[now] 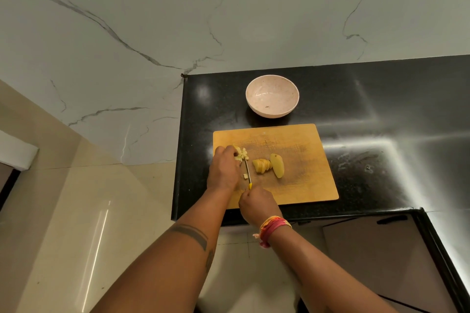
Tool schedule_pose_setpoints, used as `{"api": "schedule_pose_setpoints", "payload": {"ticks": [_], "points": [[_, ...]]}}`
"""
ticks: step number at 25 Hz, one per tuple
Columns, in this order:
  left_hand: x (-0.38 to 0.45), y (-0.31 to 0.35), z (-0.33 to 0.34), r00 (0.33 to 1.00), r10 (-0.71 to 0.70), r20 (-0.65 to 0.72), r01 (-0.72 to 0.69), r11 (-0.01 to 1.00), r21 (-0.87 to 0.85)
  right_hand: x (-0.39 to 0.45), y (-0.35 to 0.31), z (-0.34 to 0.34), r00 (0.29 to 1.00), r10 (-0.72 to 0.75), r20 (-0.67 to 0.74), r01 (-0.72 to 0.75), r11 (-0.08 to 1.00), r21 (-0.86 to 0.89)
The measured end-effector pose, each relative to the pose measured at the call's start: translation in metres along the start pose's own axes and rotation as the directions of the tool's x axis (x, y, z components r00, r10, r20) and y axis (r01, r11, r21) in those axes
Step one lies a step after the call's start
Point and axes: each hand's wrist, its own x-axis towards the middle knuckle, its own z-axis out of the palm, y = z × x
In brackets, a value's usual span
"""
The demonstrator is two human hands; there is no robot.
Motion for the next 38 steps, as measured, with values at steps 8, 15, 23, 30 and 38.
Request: {"api": "schedule_pose_setpoints", "payload": {"ticks": [8, 15, 23, 30, 38], "points": [[-0.027, -0.006, 0.008, 0.966, 0.244, 0.083, -0.239, 0.969, -0.065, -0.012, 0.029, -0.007, 1.0, 0.001, -0.027, -0.001, 1.0, 0.023], [-0.006, -0.001, 0.013, 0.971, 0.218, 0.093, -0.224, 0.973, 0.049, 0.001, 0.021, -0.005, 0.999, 0.021, -0.043, -0.02, 0.999, 0.029], [0.036, 0.001, 0.006, 0.982, 0.157, 0.101, -0.168, 0.979, 0.114, 0.032, -0.01, -0.007, 0.997, 0.062, -0.048, -0.058, 0.994, 0.093], [0.004, -0.003, 0.007, 0.988, 0.142, -0.063, -0.142, 0.99, 0.009, 0.006, -0.003, 0.006, 0.99, 0.073, -0.121, -0.058, 0.991, 0.122], [0.021, 0.0, 0.01, 0.999, -0.002, -0.052, 0.002, 1.0, 0.012, 0.036, -0.023, 0.001, 0.991, 0.122, -0.06, -0.114, 0.985, 0.128]]}}
